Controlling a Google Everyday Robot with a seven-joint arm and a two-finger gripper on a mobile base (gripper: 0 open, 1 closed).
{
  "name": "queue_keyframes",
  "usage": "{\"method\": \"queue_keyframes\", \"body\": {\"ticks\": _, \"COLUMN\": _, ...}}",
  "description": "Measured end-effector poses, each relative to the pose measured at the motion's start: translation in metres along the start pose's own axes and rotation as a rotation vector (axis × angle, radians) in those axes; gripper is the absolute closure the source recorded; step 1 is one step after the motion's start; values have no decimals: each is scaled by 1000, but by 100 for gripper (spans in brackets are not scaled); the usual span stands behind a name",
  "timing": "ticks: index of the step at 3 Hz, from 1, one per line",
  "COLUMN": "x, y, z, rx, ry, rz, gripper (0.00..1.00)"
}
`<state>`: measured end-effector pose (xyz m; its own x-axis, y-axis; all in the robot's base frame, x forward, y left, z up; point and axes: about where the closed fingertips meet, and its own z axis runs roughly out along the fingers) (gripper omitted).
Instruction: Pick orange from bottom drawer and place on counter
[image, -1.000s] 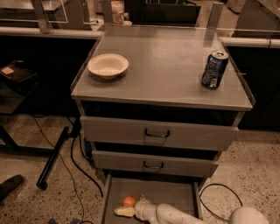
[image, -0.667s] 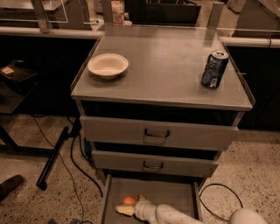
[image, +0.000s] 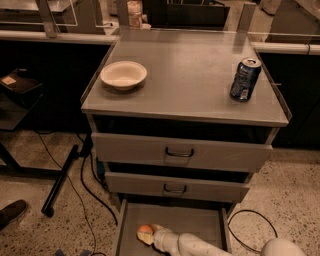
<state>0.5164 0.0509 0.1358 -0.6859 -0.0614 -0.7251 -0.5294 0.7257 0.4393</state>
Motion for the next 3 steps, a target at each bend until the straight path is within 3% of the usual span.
{"method": "queue_keyframes", "body": {"ticks": 1, "x": 0, "y": 0, "z": 0, "rx": 0, "ry": 0, "rz": 0, "gripper": 86}}
{"method": "queue_keyframes", "body": {"ticks": 2, "x": 0, "y": 0, "z": 0, "rx": 0, "ry": 0, "rz": 0, "gripper": 100}}
{"method": "queue_keyframes", "body": {"ticks": 3, "x": 0, "y": 0, "z": 0, "rx": 0, "ry": 0, "rz": 0, "gripper": 100}}
